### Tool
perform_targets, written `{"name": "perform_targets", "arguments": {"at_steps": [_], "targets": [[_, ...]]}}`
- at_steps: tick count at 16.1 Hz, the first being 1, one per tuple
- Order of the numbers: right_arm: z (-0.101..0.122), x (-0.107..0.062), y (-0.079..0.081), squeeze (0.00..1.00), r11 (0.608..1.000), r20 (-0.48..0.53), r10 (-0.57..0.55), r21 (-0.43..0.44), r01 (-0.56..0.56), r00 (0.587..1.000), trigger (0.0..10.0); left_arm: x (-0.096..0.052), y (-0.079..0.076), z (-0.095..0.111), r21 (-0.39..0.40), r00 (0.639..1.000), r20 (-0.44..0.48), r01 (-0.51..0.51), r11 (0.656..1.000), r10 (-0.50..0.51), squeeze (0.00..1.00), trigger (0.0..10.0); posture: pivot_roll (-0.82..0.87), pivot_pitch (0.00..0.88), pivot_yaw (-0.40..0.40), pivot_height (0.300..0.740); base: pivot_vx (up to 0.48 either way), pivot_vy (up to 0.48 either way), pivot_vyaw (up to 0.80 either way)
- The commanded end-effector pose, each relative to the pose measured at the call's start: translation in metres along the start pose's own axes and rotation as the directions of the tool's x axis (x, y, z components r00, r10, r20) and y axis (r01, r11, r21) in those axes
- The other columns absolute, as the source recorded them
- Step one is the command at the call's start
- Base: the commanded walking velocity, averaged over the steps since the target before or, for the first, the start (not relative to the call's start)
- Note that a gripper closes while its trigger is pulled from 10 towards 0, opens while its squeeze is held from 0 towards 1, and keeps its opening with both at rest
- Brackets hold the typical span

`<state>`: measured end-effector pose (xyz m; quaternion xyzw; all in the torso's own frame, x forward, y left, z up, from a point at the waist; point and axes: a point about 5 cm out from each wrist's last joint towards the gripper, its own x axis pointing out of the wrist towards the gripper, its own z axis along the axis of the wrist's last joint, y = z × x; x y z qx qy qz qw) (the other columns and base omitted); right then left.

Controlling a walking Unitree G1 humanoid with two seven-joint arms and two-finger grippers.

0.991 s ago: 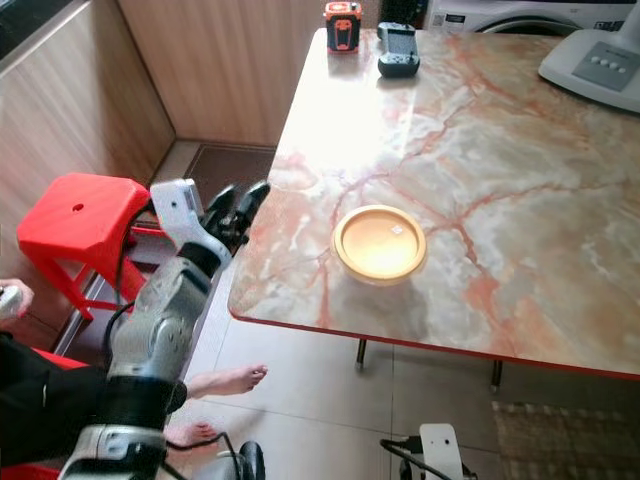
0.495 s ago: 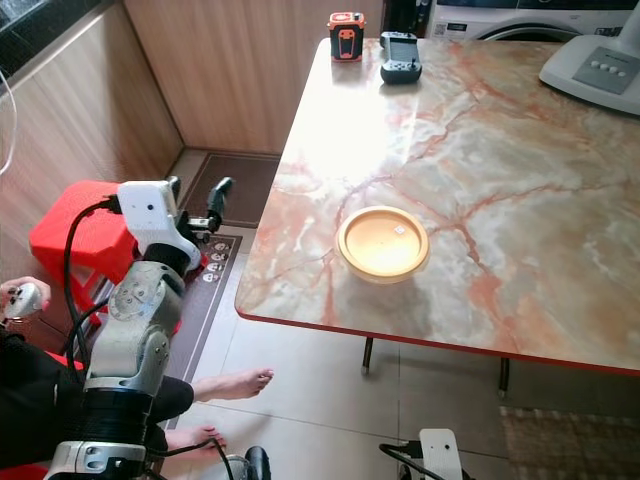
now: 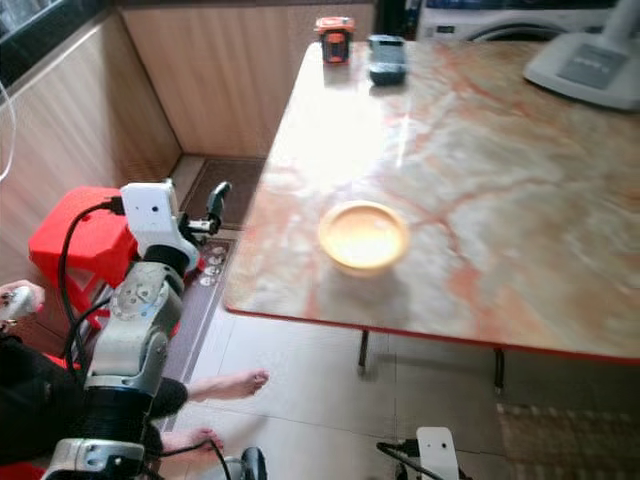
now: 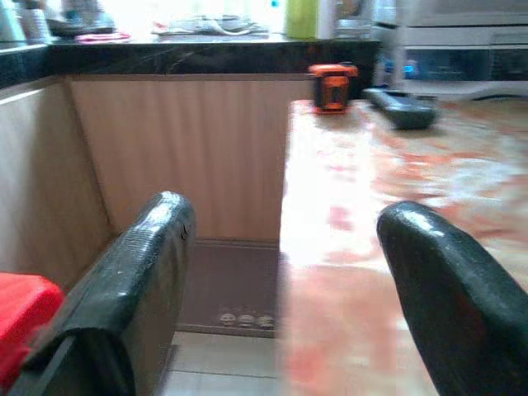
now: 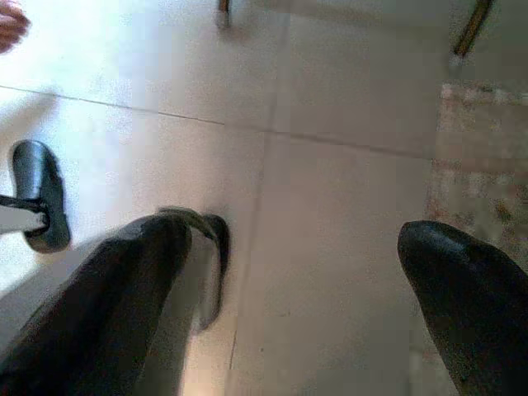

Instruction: Restocking fridge

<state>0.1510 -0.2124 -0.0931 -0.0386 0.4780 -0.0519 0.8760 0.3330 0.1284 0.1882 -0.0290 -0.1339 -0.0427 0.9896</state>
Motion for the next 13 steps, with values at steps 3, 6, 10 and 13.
{"name": "perform_targets", "arguments": {"at_steps": [3, 6, 10, 13], "targets": [[-0.003, -0.001, 0.0, 0.0, 1.0, -0.009, 0.001, 0.011, -0.001, 1.0, 10.0, 0.001, 0.002, 0.002, 0.005, 1.0, 0.013, -0.014, 1.0, 0.014, 0.0, 10.0, -0.08, 0.16, 0.052, 0.74, 0.0, -0.355, 0.0], [-0.003, -0.001, 0.0, 0.0, 1.0, -0.008, 0.002, 0.01, -0.002, 1.0, 10.0, 0.0, 0.004, 0.006, -0.039, 0.999, 0.046, -0.017, 0.999, 0.019, 0.0, 10.0, -0.08, 0.162, 0.05, 0.74, 0.0, 0.0, 0.0], [-0.003, 0.0, 0.001, 0.0, 1.0, -0.007, 0.007, 0.008, -0.007, 1.0, 10.0, -0.003, 0.001, 0.005, -0.203, 0.999, 0.041, 0.012, 0.979, -0.003, 0.0, 10.0, -0.08, 0.168, 0.048, 0.74, 0.0, 0.0, 0.0], [-0.002, 0.0, 0.002, 0.0, 1.0, -0.006, 0.008, 0.008, -0.008, 1.0, 10.0, -0.007, -0.002, -0.006, -0.33, 0.998, -0.024, 0.052, 0.943, -0.063, 0.0, 10.0, -0.08, 0.17, 0.05, 0.74, 0.0, 0.0, 0.0]]}}
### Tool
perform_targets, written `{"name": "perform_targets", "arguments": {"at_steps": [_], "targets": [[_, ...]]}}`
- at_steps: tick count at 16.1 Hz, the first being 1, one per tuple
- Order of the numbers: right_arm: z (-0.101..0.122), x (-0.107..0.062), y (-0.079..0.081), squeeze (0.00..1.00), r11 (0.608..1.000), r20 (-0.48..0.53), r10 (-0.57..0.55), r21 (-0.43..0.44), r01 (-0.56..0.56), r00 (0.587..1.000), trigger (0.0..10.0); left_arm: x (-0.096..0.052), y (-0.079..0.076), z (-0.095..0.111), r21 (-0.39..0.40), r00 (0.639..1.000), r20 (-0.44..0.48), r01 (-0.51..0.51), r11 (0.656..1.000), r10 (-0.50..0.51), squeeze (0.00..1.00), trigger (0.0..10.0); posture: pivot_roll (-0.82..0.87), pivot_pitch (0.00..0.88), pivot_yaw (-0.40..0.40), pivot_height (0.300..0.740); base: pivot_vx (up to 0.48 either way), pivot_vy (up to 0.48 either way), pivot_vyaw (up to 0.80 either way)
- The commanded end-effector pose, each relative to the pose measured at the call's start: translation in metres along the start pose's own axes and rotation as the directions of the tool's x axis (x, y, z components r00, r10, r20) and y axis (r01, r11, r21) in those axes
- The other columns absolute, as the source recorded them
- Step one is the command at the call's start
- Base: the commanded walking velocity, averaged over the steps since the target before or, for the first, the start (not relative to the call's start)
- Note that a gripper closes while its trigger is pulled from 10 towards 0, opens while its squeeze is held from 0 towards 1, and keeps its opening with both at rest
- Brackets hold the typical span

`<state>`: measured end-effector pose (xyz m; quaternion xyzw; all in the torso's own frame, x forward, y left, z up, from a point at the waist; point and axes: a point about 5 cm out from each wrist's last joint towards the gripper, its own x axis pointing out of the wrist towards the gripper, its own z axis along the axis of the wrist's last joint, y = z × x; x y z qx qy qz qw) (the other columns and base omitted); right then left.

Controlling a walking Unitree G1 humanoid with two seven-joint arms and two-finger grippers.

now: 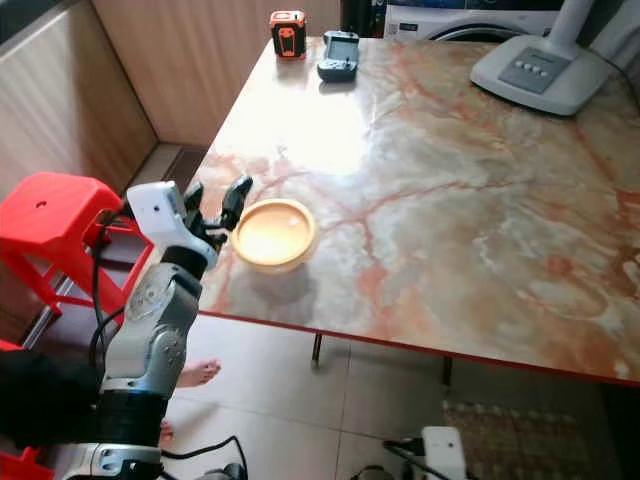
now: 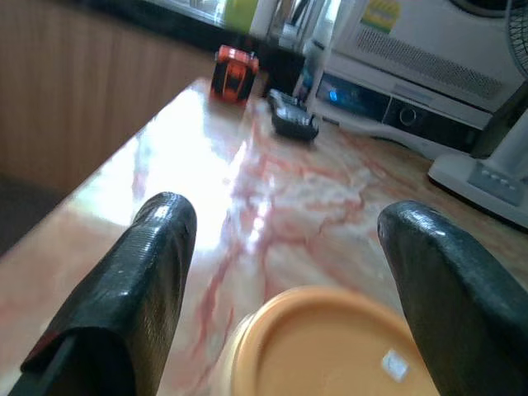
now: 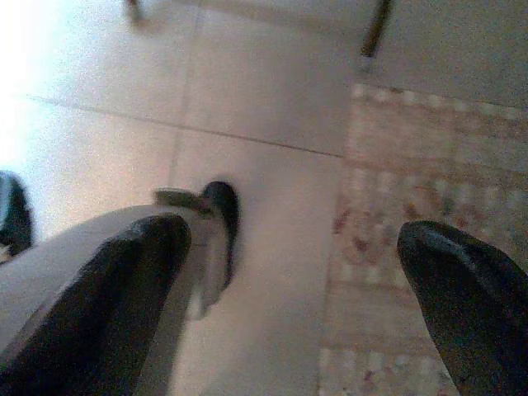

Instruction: Restocking fridge

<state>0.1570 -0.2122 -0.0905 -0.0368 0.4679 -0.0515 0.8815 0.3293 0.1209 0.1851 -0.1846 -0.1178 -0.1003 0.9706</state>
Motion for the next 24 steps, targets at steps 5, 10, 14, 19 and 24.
{"name": "perform_targets", "arguments": {"at_steps": [5, 10, 14, 19, 24], "targets": [[-0.008, -0.001, 0.003, 0.0, 1.0, -0.027, 0.007, 0.005, -0.007, 1.0, 10.0, -0.005, 0.022, -0.021, -0.22, 0.99, -0.123, -0.09, 0.971, 0.064, 0.0, 10.0, -0.08, 0.171, 0.05, 0.74, 0.0, 0.0, 0.0], [-0.007, -0.001, 0.003, 0.0, 1.0, -0.027, 0.008, -0.003, -0.008, 1.0, 10.0, 0.001, 0.026, -0.026, -0.418, 0.989, -0.145, -0.079, 0.905, 0.019, 0.0, 10.0, -0.08, 0.16, 0.042, 0.74, 0.0, 0.0, 0.0], [-0.006, -0.001, 0.002, 0.0, 1.0, -0.024, 0.006, -0.007, -0.006, 1.0, 10.0, 0.012, 0.02, -0.032, -0.435, 0.981, -0.188, -0.036, 0.9, -0.052, 0.0, 10.0, -0.08, 0.145, 0.042, 0.74, 0.0, 0.0, 0.0], [-0.007, -0.001, 0.002, 0.0, 1.0, -0.026, 0.005, -0.013, -0.005, 1.0, 10.0, 0.016, 0.007, -0.047, -0.445, 0.959, -0.253, 0.004, 0.896, -0.13, 0.0, 10.0, -0.09, 0.13, 0.039, 0.74, 0.0, 0.0, 0.0], [-0.007, -0.001, 0.001, 0.0, 1.0, -0.028, 0.005, -0.019, -0.005, 1.0, 10.0, 0.02, 0.0, -0.053, -0.467, 0.946, -0.267, 0.04, 0.883, -0.184, 0.0, 10.0, -0.09, 0.137, 0.035, 0.74, 0.0, 0.0, 0.0]]}}
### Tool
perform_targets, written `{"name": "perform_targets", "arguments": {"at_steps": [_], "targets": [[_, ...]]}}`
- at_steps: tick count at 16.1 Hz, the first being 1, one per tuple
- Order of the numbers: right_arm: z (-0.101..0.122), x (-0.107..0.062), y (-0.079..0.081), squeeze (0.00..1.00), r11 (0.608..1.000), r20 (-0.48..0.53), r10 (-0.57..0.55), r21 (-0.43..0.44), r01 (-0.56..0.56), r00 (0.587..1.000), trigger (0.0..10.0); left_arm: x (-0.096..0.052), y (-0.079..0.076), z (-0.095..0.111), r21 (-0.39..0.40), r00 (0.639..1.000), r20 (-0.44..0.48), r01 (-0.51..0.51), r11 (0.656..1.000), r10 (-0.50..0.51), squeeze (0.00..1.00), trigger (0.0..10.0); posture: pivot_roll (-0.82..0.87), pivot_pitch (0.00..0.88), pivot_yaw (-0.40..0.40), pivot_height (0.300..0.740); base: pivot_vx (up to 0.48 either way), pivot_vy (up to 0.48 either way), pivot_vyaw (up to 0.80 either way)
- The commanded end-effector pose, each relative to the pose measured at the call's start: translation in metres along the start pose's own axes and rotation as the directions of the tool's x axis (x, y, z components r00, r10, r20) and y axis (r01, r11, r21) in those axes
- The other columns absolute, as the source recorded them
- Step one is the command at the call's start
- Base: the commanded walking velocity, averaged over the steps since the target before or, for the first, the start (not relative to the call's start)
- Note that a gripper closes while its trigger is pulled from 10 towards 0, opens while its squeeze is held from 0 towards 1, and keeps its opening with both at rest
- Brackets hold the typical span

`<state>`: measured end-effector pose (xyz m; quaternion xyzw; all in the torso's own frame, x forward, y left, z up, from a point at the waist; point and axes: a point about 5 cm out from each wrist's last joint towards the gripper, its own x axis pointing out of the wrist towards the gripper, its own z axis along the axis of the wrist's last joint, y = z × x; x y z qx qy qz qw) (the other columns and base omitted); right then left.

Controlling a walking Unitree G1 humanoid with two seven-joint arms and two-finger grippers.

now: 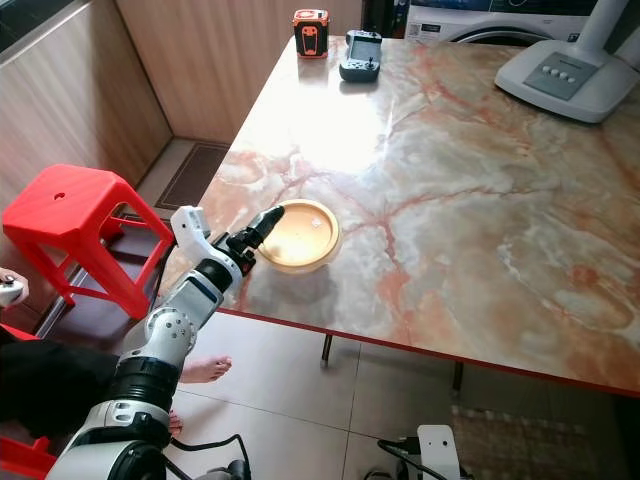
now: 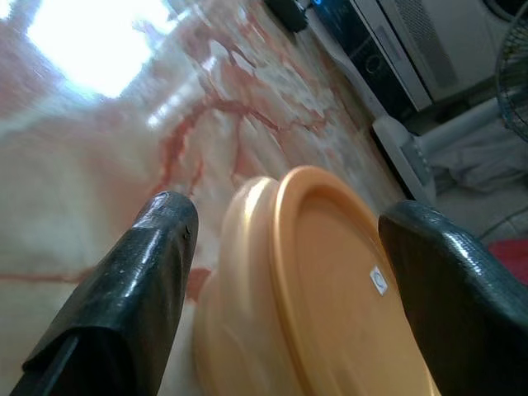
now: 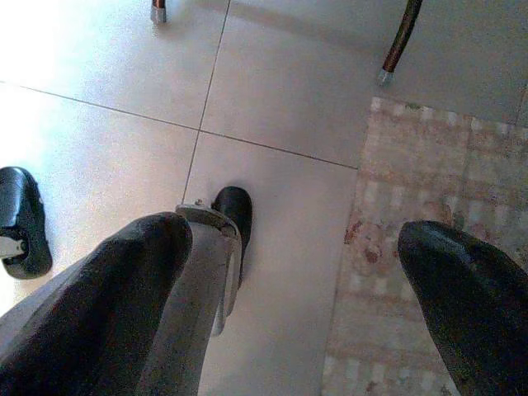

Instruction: Restocking fridge

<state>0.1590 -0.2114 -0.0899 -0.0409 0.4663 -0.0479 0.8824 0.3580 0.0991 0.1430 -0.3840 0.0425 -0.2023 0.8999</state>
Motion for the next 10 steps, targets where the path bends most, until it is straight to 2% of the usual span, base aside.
{"name": "perform_targets", "arguments": {"at_steps": [1, 4, 10], "targets": [[-0.0086, -0.0016, 0.0002, 0.0, 1.0, -0.032, 0.002, -0.008, -0.002, 0.999, 10.0, 0.0022, -0.0011, -0.0025, 0.0, 1.0, -0.027, 0.01, 1.0, -0.01, 0.0, 10.0, -0.09, 0.14, 0.033, 0.74, 0.0, 0.0, 0.0], [-0.0079, -0.0014, -0.0002, 0.0, 1.0, -0.031, -0.001, -0.006, 0.001, 1.0, 10.0, 0.0065, -0.0063, -0.005, -0.009, 0.999, -0.044, 0.032, 0.999, -0.032, 0.0, 10.0, -0.1, 0.154, 0.033, 0.74, 0.0, 0.0, 0.0], [-0.0072, -0.0012, -0.0001, 0.0, 1.0, -0.031, -0.001, -0.004, 0.001, 1.0, 10.0, 0.0096, -0.0073, -0.01, -0.005, 0.997, -0.065, 0.038, 0.999, -0.039, 0.0, 10.0, -0.1, 0.164, 0.032, 0.74, 0.0, 0.0, 0.0]]}}
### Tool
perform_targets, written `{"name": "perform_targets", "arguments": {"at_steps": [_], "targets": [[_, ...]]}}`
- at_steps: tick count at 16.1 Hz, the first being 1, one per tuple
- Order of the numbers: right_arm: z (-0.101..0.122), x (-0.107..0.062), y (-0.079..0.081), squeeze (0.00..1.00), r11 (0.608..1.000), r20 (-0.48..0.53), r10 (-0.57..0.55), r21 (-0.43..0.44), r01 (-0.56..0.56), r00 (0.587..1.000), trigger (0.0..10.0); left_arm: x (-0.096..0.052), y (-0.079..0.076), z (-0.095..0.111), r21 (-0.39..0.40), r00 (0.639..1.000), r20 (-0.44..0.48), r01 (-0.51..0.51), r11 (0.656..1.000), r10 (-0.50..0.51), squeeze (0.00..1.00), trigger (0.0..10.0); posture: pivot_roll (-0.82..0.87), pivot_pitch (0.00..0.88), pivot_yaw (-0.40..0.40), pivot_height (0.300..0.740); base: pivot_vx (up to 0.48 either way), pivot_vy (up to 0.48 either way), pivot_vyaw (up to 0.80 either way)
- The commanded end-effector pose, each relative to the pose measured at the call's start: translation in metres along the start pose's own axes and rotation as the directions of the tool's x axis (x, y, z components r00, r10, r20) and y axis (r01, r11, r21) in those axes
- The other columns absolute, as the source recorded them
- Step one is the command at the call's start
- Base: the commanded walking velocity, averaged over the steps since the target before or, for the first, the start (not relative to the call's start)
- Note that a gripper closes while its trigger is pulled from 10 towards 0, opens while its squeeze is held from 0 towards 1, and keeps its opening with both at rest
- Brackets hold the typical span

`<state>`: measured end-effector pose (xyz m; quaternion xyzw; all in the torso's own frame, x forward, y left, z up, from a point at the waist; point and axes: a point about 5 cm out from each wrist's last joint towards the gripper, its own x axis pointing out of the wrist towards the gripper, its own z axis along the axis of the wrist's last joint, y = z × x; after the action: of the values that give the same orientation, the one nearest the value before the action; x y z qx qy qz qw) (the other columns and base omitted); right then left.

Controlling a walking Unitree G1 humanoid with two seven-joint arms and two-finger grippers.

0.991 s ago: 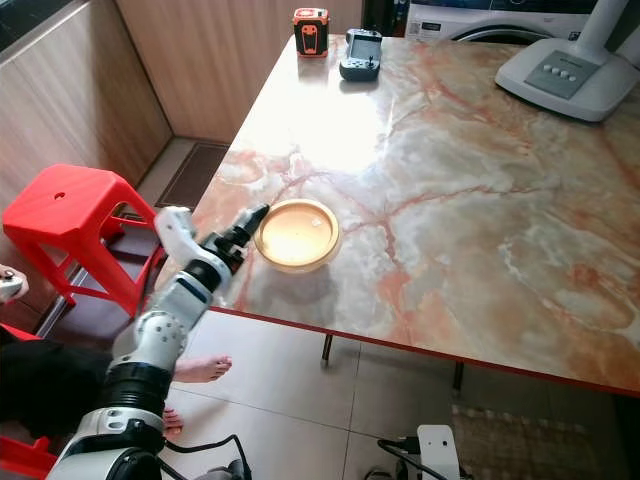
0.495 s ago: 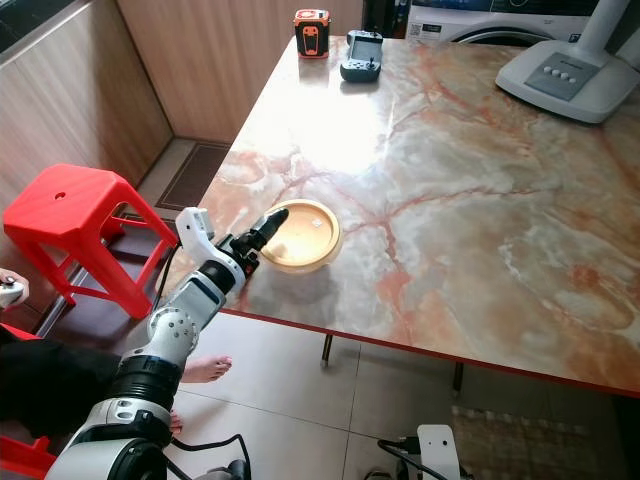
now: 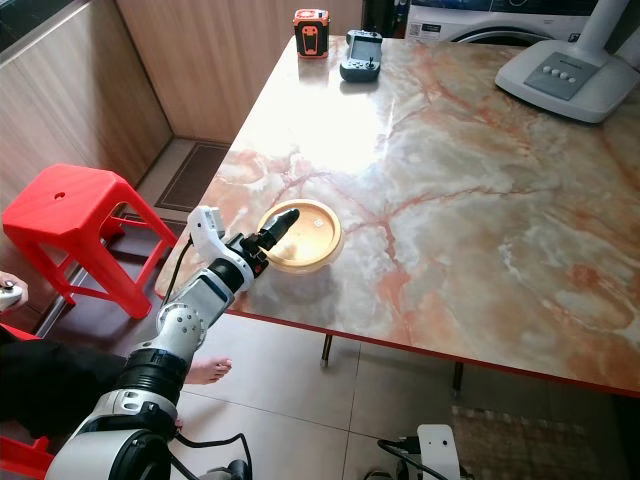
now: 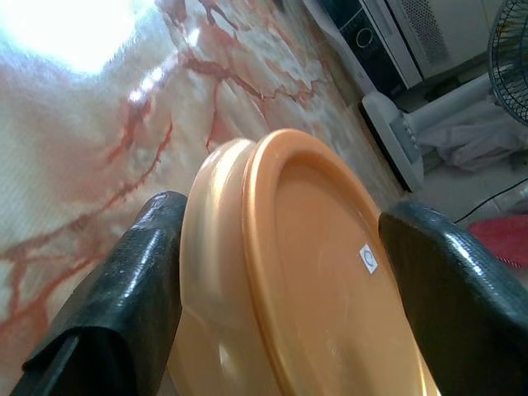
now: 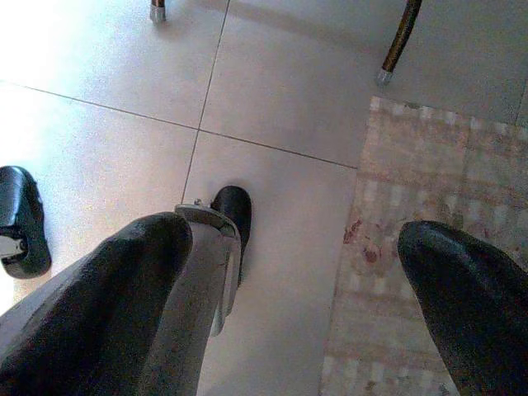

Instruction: Restocking fridge

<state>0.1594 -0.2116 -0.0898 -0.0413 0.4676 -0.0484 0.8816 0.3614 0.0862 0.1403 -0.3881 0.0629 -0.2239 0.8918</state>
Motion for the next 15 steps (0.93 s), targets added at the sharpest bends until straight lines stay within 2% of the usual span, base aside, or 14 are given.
{"name": "perform_targets", "arguments": {"at_steps": [1, 3, 4, 5, 6, 7, 8, 9, 15], "targets": [[-0.0075, -0.0014, 0.0, 0.0, 1.0, -0.028, 0.001, -0.004, -0.001, 1.0, 10.0, 0.0018, -0.0024, -0.0004, 0.015, 1.0, -0.016, 0.013, 1.0, -0.013, 0.0, 10.0, -0.1, 0.166, 0.031, 0.74, 0.0, 0.0, 0.0], [-0.0073, -0.0013, 0.0001, 0.0, 1.0, -0.028, 0.001, -0.004, -0.001, 1.0, 10.0, 0.0021, -0.0013, 0.0, 0.017, 1.0, -0.015, 0.004, 1.0, -0.003, 0.0, 10.0, -0.1, 0.168, 0.031, 0.74, 0.0, 0.0, 0.0], [-0.0075, -0.0014, -0.0004, 0.0, 1.0, -0.028, 0.0, -0.004, 0.0, 1.0, 10.0, 0.0024, -0.0007, 0.0, 0.019, 1.0, -0.015, 0.001, 1.0, -0.001, 0.0, 8.5, -0.1, 0.168, 0.03, 0.74, 0.0, 0.0, 0.0], [-0.0077, -0.0014, -0.0009, 0.0, 1.0, -0.029, -0.001, -0.004, 0.001, 1.0, 10.0, 0.0029, -0.0006, -0.0003, 0.02, 1.0, -0.014, 0.0, 1.0, 0.0, 0.0, 6.0, -0.09, 0.166, 0.03, 0.74, 0.0, 0.0, 0.0], [-0.0078, -0.0015, -0.0012, 0.0, 1.0, -0.03, -0.001, -0.004, 0.001, 1.0, 10.0, 0.0036, -0.0008, -0.0003, 0.02, 1.0, -0.014, -0.001, 1.0, 0.001, 0.0, 3.8, -0.09, 0.166, 0.03, 0.74, 0.0, 0.0, 0.0], [-0.0078, -0.0015, -0.0013, 0.0, 1.0, -0.03, -0.001, -0.005, 0.001, 1.0, 10.0, 0.0039, -0.0008, -0.0002, 0.019, 1.0, -0.012, -0.001, 1.0, 0.001, 0.0, 2.4, -0.09, 0.166, 0.03, 0.74, 0.0, 0.0, 0.0], [-0.0077, -0.0014, -0.0016, 0.0, 1.0, -0.03, -0.001, -0.005, 0.001, 1.0, 10.0, 0.0043, -0.0011, -0.0001, 0.017, 1.0, -0.011, 0.001, 1.0, -0.001, 0.0, 0.4, -0.09, 0.165, 0.028, 0.74, 0.0, 0.0, 0.0], [-0.0074, -0.0014, -0.002, 0.0, 1.0, -0.029, -0.001, -0.007, 0.001, 1.0, 10.0, 0.0047, -0.0012, -0.0001, 0.014, 1.0, -0.009, 0.001, 1.0, -0.001, 0.0, 0.0, -0.1, 0.165, 0.027, 0.74, 0.0, 0.0, 0.0], [-0.0063, -0.0011, -0.0019, 0.0, 0.999, -0.033, 0.008, -0.053, -0.01, 0.999, 10.0, 0.0039, -0.0005, -0.0042, 0.032, 1.0, -0.02, 0.008, 0.999, -0.008, 0.0, 0.0, -0.1, 0.163, 0.022, 0.74, 0.0, 0.0, 0.0]]}}
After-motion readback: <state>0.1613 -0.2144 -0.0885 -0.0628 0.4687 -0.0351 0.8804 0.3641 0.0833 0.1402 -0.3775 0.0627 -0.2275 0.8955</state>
